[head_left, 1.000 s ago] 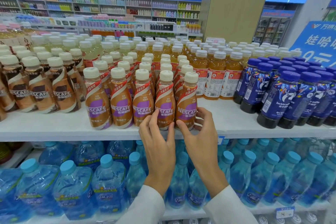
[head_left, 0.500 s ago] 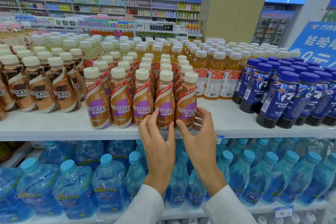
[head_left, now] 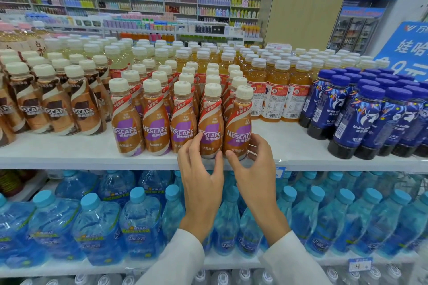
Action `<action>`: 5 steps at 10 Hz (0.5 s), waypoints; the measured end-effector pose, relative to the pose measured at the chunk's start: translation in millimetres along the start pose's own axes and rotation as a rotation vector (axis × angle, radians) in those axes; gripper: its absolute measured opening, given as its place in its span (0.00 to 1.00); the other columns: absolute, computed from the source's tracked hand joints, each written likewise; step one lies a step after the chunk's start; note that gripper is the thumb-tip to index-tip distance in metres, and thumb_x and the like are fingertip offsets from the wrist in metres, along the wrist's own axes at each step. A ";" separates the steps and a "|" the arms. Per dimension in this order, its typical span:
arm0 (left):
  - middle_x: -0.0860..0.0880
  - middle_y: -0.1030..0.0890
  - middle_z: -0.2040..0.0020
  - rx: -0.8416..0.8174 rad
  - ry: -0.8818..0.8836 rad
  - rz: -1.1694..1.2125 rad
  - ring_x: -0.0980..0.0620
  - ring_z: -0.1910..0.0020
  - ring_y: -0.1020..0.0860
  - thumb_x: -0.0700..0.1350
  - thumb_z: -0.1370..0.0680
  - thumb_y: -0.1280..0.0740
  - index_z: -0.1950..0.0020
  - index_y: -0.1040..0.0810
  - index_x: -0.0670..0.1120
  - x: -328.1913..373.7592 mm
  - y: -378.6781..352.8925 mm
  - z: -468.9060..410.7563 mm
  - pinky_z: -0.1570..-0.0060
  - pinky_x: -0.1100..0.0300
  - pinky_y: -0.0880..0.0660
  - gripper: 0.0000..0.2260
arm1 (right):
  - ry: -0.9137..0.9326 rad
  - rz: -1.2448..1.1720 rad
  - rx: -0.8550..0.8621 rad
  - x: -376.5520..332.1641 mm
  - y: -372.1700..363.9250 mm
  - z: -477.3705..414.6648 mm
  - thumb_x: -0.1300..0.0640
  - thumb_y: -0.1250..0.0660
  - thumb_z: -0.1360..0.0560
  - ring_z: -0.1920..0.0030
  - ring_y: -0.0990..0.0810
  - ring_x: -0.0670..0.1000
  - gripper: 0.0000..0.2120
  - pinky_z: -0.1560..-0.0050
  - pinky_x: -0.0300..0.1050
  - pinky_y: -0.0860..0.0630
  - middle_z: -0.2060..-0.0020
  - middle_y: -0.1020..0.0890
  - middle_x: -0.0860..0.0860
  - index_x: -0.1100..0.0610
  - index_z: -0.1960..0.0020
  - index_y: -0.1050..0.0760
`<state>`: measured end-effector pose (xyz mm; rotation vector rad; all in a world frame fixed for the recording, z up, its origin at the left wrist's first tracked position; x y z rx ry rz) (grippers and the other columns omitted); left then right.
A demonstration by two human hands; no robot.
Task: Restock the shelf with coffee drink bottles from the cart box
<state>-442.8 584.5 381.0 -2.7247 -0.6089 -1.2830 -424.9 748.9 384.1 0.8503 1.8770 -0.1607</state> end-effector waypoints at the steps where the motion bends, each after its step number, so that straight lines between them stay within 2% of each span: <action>1: 0.52 0.29 0.33 -0.058 0.006 -0.012 0.50 0.33 0.27 0.46 0.20 0.29 0.27 0.30 0.50 -1.2 4.5 3.8 0.36 0.47 0.24 0.22 | 0.002 0.027 -0.025 0.8 0.2 6.9 0.49 0.26 0.24 0.38 0.26 0.39 0.29 0.40 0.31 0.29 0.37 0.28 0.41 0.47 0.26 0.34; 2: 0.53 0.27 0.33 -0.099 0.014 -0.058 0.53 0.32 0.28 0.47 0.19 0.31 0.27 0.29 0.50 -3.5 11.7 8.4 0.34 0.51 0.26 0.21 | 0.005 0.031 -0.039 1.2 2.9 15.7 0.50 0.27 0.22 0.36 0.27 0.41 0.29 0.36 0.38 0.28 0.36 0.28 0.42 0.47 0.25 0.34; 3: 0.52 0.26 0.31 -0.167 0.002 -0.156 0.54 0.29 0.30 0.46 0.19 0.31 0.26 0.28 0.48 -5.7 21.0 16.2 0.29 0.63 0.34 0.22 | 0.037 0.007 -0.081 -1.6 7.7 26.2 0.51 0.30 0.21 0.33 0.28 0.41 0.25 0.31 0.45 0.28 0.34 0.27 0.42 0.47 0.25 0.32; 4: 0.51 0.25 0.30 -0.187 -0.004 -0.188 0.54 0.29 0.31 0.45 0.20 0.30 0.26 0.27 0.46 -8.6 29.9 23.6 0.29 0.71 0.39 0.22 | 0.060 0.014 -0.091 0.2 11.9 34.4 0.51 0.31 0.20 0.32 0.28 0.41 0.23 0.30 0.47 0.28 0.33 0.27 0.41 0.48 0.26 0.31; 5: 0.51 0.25 0.31 -0.190 0.007 -0.253 0.54 0.29 0.31 0.45 0.20 0.30 0.26 0.27 0.45 -3.5 41.1 35.5 0.30 0.72 0.41 0.22 | 0.043 0.036 -0.100 1.8 17.9 45.2 0.51 0.32 0.20 0.29 0.30 0.42 0.23 0.27 0.50 0.30 0.30 0.26 0.42 0.49 0.26 0.30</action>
Point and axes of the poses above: each hand's wrist, its own z-axis away from the middle knuckle, its own y-axis out of the back of the hand, x = y × z, the point moved 8 cm from there along -z, towards the middle knuckle
